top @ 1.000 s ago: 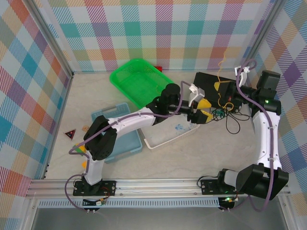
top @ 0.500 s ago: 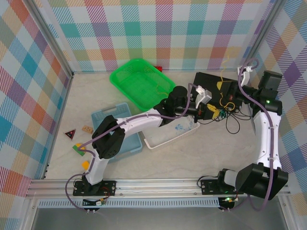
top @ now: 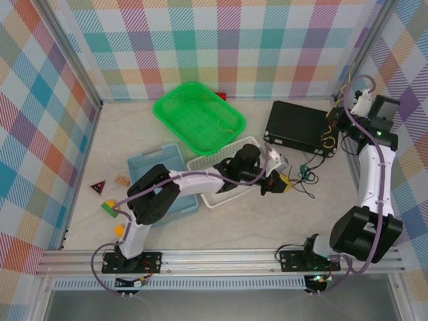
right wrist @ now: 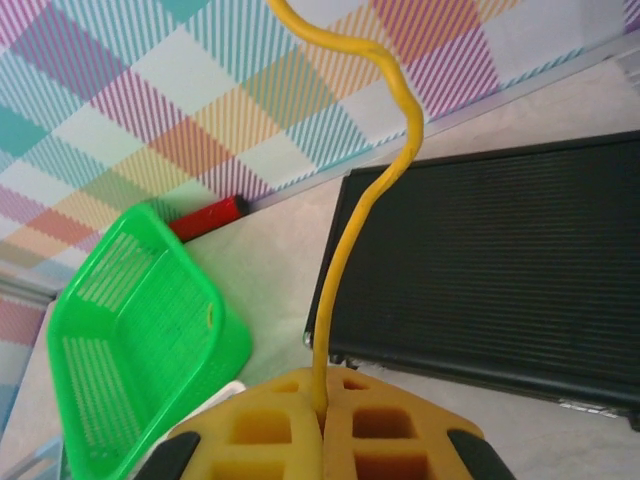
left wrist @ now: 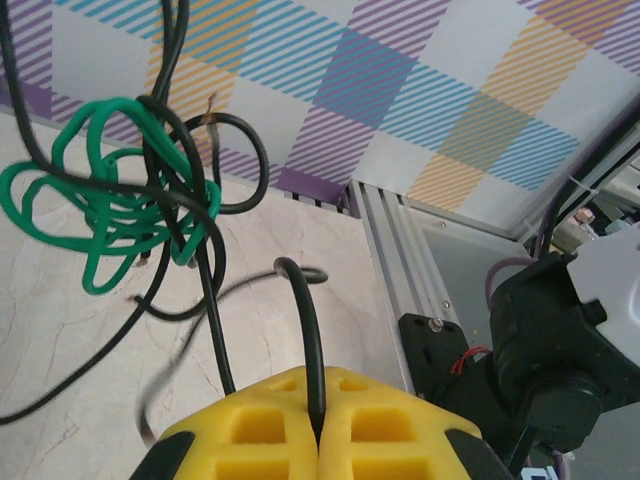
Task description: Untangle the cables
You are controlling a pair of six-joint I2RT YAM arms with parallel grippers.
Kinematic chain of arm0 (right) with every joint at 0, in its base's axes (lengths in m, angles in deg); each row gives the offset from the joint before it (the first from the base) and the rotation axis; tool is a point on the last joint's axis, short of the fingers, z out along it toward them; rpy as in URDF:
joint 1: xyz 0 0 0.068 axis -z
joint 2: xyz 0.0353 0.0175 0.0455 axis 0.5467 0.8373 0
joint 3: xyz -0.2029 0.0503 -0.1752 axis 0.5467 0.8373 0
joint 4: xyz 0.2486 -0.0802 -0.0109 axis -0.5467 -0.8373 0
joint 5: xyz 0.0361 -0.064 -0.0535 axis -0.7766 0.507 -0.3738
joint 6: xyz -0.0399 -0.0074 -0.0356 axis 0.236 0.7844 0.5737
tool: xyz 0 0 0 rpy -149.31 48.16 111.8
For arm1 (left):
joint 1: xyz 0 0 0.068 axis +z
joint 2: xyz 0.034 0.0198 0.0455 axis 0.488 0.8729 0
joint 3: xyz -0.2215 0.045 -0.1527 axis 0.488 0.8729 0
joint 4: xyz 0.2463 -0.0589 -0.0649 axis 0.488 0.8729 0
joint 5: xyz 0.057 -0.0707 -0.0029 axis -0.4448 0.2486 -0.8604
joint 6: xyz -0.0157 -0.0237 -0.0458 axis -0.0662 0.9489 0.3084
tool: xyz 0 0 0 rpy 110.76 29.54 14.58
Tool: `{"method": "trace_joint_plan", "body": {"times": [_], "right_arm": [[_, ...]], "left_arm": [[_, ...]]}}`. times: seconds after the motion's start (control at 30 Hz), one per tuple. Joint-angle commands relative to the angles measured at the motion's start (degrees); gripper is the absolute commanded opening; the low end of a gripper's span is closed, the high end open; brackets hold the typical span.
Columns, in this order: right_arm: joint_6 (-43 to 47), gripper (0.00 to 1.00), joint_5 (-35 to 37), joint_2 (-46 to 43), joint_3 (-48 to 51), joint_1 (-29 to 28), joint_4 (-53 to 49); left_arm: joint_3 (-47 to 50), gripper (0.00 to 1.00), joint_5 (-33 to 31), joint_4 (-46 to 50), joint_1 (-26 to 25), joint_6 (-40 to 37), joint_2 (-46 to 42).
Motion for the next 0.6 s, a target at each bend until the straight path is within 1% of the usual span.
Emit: {"method": "trace_joint_plan", "body": {"times": [0.0,0.2,0.33,0.47,0.57], "right_arm": [[-1.47,0.00,2.79,0.11,-2.91,0.57,3.73],[-2.60,0.00,3.55,1.09,-4.95,1.27,5.01],[-3.07,0.00,4.41,0.82,-6.08,1.55,4.52],[-3.37,0.00,2.27,-1.18,-4.13,1.55,5.25],[-3.01,0.00,-1.03,-3.65,-1.49,1.55,6.72]], "left_arm": [[1.53,0.00,0.97,0.59,-0.90,-3.08,1.69],[0.86,0.00,-0.40,8.11,-2.04,-8.90,4.96],[1.06,0.00,0.02,6.27,-2.42,-9.04,6.59],[-2.59,0.00,-2.03,7.69,-2.42,-9.86,7.89],[-5.31,0.00,-4.91,8.39,-2.42,-9.23,8.62]]}}
